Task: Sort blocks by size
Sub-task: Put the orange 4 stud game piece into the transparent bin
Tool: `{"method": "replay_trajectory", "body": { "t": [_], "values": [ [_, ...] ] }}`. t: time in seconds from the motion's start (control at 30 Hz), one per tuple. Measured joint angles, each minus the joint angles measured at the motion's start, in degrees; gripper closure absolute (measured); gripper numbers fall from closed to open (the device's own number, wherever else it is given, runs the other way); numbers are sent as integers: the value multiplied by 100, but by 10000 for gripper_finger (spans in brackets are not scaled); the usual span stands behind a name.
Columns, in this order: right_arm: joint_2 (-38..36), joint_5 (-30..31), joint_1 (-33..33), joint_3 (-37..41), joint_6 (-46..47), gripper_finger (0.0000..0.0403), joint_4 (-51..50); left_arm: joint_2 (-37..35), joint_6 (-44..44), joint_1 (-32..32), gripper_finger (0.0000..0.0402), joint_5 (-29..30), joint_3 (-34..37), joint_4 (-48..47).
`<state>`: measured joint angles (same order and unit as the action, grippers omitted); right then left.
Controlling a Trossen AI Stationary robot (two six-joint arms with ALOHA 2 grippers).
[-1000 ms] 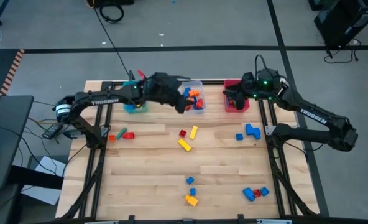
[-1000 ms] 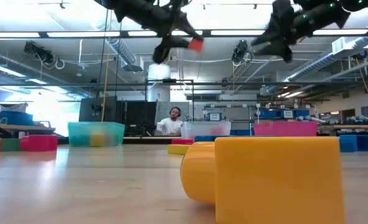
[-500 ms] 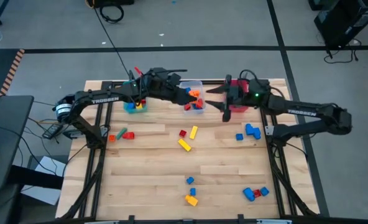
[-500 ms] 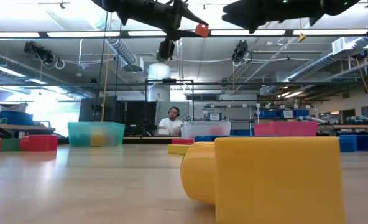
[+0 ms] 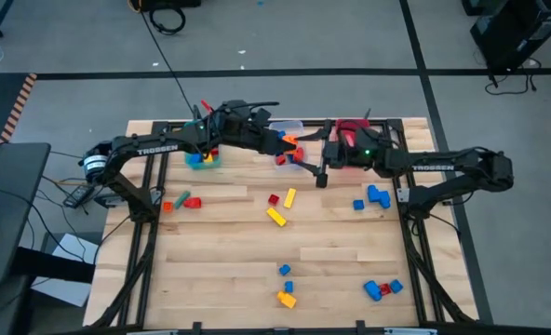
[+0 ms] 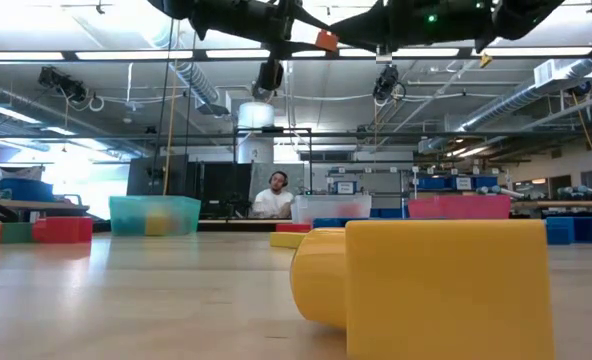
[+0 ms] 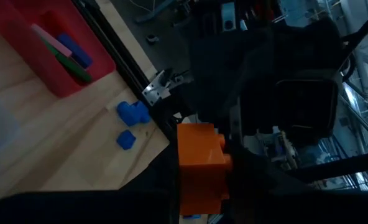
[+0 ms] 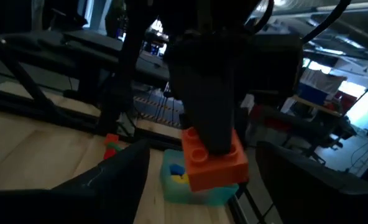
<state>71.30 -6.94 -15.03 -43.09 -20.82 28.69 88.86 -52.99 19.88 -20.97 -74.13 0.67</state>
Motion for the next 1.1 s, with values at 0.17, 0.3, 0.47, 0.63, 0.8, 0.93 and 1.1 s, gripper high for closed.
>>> {"method": "replay_trajectory", "body": {
  "t": [0.17,0.3,0.47,0.63,0.8,0.93,1.1],
  "values": [
    [109,4,0,0,-39,94,29,0,0,-9,300,-17,0,0],
    [159,56,-17,0,-37,106,155,0,4,-28,300,-17,0,47],
    [175,141,-19,-2,-37,127,151,0,11,-44,300,-18,2,128],
    [175,142,-20,-2,-37,150,216,0,21,-44,300,-17,20,118],
    [175,142,-20,-2,-37,176,216,0,145,-48,300,-15,20,122],
    [175,142,-20,-2,6,201,212,0,153,-48,299,-13,20,126],
    [175,142,-20,-2,-17,229,204,0,151,-48,292,-16,20,114]
  ]
}}
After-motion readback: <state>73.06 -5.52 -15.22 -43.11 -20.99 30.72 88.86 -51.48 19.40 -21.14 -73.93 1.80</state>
